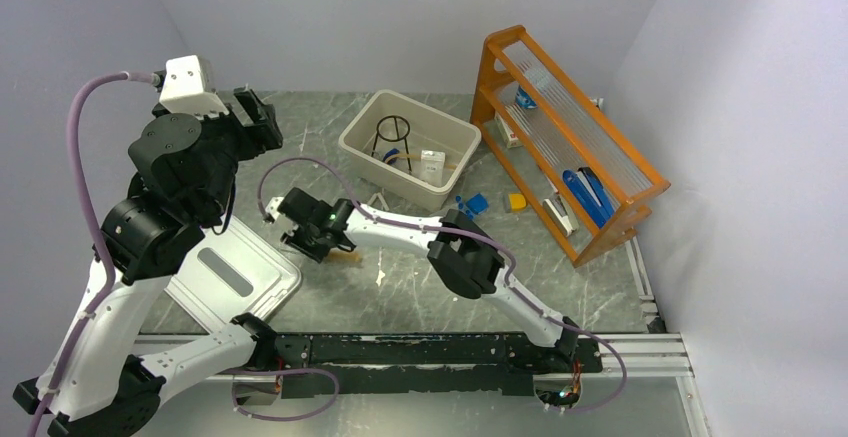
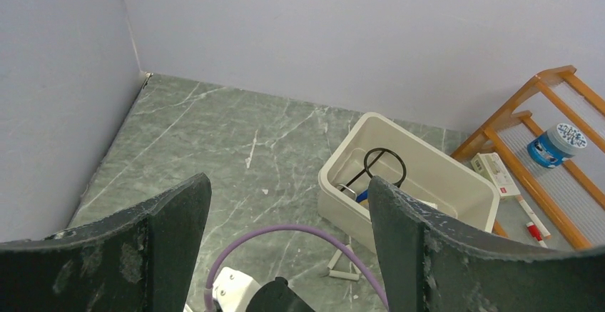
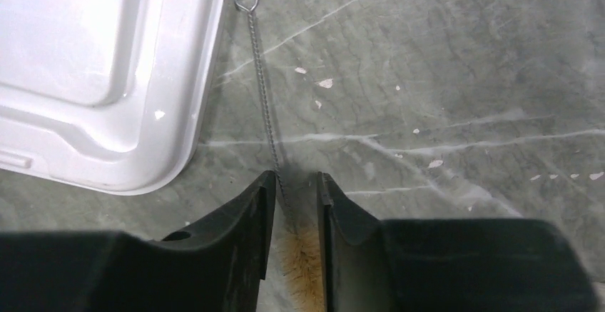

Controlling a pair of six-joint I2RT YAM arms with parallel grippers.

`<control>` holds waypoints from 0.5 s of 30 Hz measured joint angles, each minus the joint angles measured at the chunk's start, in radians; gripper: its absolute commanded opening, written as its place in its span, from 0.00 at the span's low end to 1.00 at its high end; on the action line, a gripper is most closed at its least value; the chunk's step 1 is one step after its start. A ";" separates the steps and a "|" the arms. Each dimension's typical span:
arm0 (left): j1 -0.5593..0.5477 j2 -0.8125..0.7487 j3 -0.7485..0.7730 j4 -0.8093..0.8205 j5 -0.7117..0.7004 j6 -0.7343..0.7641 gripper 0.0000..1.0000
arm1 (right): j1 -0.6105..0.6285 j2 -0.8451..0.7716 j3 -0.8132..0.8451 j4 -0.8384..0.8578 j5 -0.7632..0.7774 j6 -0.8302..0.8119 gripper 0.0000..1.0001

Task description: Organize the chemistry lab equipment

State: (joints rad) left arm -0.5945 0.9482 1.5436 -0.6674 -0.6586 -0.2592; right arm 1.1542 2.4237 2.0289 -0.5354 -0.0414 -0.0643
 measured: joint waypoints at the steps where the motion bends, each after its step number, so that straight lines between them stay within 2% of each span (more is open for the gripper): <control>1: 0.000 0.000 0.000 -0.003 0.000 0.001 0.84 | 0.000 0.005 0.008 -0.006 0.005 -0.002 0.21; 5: 0.000 0.000 0.000 -0.012 0.000 0.002 0.84 | 0.002 0.016 0.024 -0.031 0.015 -0.010 0.00; 11: 0.000 0.000 0.000 -0.013 0.000 0.002 0.84 | 0.004 0.012 0.021 -0.032 0.027 -0.016 0.00; 15: 0.000 0.000 0.000 -0.013 0.000 0.002 0.84 | 0.005 -0.035 -0.043 -0.016 0.033 -0.015 0.00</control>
State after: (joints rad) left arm -0.5945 0.9485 1.5433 -0.6804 -0.6582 -0.2577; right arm 1.1587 2.3886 1.9862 -0.5514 -0.0082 -0.0795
